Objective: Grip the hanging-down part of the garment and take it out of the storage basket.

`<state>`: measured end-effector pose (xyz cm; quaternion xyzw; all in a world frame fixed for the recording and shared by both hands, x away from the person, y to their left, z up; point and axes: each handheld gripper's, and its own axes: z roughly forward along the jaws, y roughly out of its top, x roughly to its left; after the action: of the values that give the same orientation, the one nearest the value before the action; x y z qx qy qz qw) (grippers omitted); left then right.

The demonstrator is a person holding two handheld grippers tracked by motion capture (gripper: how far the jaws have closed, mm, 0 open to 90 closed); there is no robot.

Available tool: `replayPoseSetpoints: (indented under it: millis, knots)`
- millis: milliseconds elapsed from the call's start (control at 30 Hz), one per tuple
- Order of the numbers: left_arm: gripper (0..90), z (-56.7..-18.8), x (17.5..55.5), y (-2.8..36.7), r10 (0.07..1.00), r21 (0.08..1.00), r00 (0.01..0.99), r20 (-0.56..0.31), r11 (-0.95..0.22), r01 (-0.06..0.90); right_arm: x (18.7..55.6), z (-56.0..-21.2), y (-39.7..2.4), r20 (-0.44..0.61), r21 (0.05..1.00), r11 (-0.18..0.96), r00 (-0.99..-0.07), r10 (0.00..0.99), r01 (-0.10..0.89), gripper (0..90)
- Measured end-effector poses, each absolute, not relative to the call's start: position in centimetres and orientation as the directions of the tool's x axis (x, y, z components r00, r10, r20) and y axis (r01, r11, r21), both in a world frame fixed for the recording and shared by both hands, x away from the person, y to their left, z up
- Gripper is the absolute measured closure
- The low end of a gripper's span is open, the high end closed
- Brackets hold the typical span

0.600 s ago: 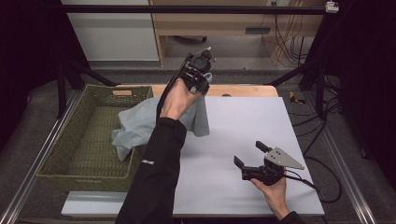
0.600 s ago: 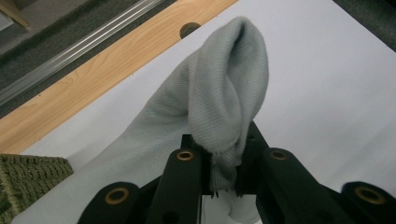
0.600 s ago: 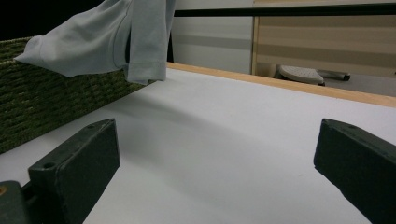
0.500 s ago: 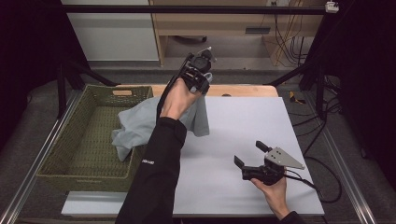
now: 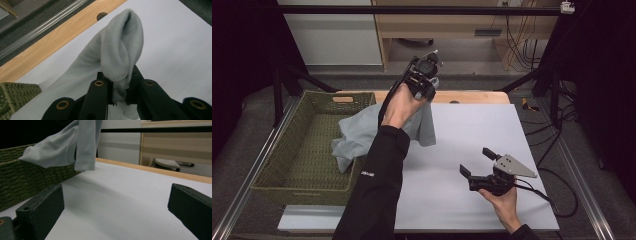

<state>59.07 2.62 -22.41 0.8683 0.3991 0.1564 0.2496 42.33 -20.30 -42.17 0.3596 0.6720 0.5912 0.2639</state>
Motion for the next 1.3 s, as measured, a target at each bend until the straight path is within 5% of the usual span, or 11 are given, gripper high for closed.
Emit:
replayPoseSetpoints:
  millis: [1300]
  knots:
    - [81.2,-22.6,59.1,2.6,0.766,0.538,0.638,0.077,-0.57,0.62,47.6,-40.5,-12.5,0.079,0.983,0.051,-0.652,0.754,0.177,1.9]
